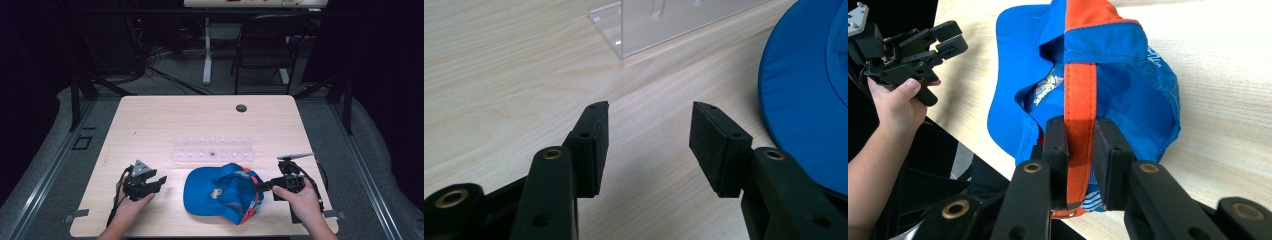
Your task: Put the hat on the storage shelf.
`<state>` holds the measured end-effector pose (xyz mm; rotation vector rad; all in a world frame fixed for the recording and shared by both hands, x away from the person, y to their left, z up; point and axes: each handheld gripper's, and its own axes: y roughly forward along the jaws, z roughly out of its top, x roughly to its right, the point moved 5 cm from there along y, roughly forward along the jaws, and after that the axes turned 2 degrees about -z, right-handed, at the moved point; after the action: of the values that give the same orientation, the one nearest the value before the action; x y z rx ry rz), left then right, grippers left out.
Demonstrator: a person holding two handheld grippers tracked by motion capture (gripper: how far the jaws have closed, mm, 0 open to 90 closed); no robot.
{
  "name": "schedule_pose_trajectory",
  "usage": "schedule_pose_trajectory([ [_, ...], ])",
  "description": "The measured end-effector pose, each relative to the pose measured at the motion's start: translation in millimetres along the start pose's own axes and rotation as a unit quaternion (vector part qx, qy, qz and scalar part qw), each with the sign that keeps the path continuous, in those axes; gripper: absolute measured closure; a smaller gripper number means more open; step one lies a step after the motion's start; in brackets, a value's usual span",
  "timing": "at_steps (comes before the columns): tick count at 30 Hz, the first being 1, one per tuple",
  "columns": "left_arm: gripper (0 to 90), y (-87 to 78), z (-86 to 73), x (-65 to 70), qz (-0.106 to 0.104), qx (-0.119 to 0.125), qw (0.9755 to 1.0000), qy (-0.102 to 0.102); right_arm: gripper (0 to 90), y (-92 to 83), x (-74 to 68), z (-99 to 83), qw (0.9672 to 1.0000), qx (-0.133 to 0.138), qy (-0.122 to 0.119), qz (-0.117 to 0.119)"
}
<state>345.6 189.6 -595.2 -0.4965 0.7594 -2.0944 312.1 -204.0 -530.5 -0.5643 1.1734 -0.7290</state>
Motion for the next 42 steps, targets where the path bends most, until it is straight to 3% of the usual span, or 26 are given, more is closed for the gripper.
schedule_pose_trajectory([
  [8,50.6,0.6,-0.1,0.0,0.001,0.001,1.0,0.0,77.9,-2.7,-3.4,5.5,0.9998,-0.007,-0.004,-0.018],
  [16,50.6,0.5,-0.2,0.2,0.001,0.0,1.0,0.001,77.9,-7.6,-10.9,13.8,0.9971,-0.024,-0.022,-0.068],
  [19,50.6,0.7,-0.2,0.7,0.001,0.0,1.0,0.001,77.9,-13.3,-13.9,19.3,0.9942,-0.038,-0.032,-0.095],
  [23,50.7,0.9,-0.1,0.9,0.001,0.001,1.0,0.0,77.9,-16.4,-18.5,25.0,0.992,-0.034,-0.027,-0.118],
  [34,51.0,1.3,-0.3,1.6,0.001,-0.001,1.0,0.0,77.8,-23.4,-29.5,35.6,0.9865,-0.049,-0.046,-0.149],
  [42,51.0,1.4,-0.5,1.6,0.001,-0.003,1.0,0.0,77.7,-30.6,-38.9,46.4,0.9781,-0.068,-0.064,-0.186],
])
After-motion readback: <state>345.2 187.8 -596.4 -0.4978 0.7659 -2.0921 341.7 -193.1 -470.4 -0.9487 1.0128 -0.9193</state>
